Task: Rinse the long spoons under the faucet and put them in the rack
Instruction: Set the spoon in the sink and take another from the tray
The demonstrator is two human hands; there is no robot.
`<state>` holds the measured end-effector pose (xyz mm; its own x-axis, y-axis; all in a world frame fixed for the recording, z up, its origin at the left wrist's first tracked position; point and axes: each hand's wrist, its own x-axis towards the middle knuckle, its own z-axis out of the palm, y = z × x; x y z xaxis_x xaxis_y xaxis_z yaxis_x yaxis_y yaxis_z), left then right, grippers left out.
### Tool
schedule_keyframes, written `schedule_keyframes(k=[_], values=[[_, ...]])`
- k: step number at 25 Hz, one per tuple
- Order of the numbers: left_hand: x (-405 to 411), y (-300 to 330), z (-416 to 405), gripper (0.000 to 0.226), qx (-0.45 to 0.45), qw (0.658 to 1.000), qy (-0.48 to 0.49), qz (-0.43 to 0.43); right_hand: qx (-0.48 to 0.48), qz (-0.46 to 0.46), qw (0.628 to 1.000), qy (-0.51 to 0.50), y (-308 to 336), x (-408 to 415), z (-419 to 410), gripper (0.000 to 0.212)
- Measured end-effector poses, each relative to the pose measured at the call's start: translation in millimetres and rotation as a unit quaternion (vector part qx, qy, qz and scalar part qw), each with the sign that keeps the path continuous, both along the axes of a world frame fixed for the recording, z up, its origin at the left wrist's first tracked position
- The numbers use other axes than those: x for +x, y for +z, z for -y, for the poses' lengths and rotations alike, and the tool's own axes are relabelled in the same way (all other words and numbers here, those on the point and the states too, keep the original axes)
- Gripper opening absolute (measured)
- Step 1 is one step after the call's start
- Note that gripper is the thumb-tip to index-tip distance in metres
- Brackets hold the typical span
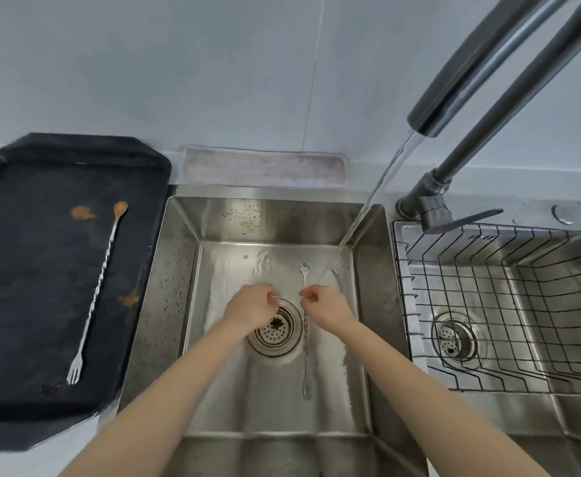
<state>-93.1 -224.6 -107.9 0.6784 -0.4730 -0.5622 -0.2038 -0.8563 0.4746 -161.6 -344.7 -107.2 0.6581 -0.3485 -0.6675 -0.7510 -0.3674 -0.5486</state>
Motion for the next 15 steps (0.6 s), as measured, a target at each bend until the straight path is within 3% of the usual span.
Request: schedule_keyframes(k=[7, 15], values=[[31, 73, -58, 0.026, -0.033, 0.986, 0.047, 0.156, -0.06, 0.11, 0.991, 0.052, 66, 44, -46, 0.026], [58, 96, -155, 0.028, -0.016, 0.963, 0.128, 0.236, -0.04, 0.193, 0.973, 0.119, 112, 94, -139, 0.026]])
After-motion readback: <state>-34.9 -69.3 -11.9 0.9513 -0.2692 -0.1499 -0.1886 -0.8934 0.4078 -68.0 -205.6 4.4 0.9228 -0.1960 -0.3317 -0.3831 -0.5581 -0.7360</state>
